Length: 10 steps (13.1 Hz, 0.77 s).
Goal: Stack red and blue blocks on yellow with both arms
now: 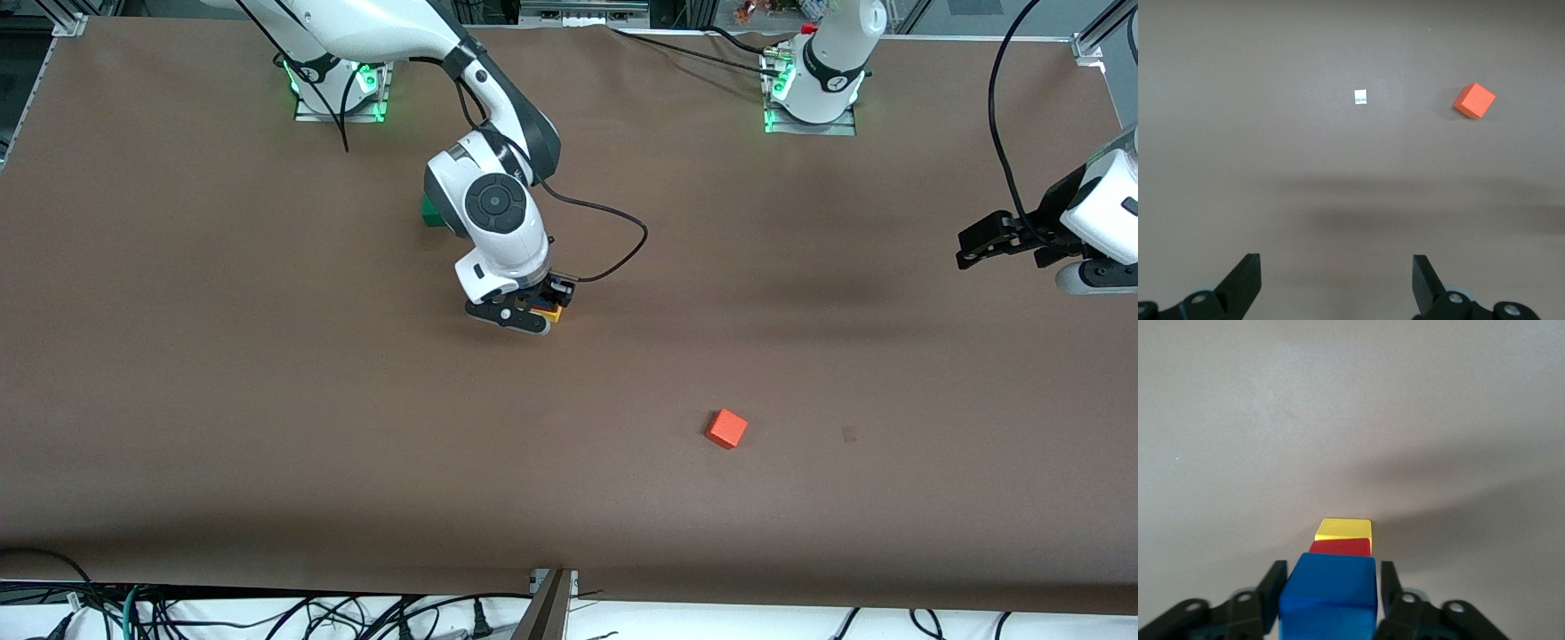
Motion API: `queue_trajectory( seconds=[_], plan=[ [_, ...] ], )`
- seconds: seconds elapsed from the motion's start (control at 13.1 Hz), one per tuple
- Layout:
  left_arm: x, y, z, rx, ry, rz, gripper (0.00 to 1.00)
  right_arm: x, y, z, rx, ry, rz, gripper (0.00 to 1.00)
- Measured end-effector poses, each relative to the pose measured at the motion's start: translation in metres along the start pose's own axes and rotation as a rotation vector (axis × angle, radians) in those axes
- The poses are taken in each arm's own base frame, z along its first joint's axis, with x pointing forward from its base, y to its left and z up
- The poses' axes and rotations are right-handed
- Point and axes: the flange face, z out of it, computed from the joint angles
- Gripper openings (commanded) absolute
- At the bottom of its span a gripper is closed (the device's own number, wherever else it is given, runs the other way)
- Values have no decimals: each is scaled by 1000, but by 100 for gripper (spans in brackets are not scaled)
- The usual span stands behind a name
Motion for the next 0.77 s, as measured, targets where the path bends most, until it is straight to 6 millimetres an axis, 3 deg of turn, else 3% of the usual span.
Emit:
queue_trajectory(
  seconds=[0.31, 0.46, 0.77],
  plan=[
    [0, 1, 0, 0, 0, 1, 100, 9, 0, -14, 20, 17, 10, 100],
    [1, 1, 1, 0, -1, 1, 100, 27, 12, -42, 32, 29, 39, 100],
    [1, 1, 1, -1, -1, 2, 100, 71, 72, -123, 13, 15, 68, 100]
  ],
)
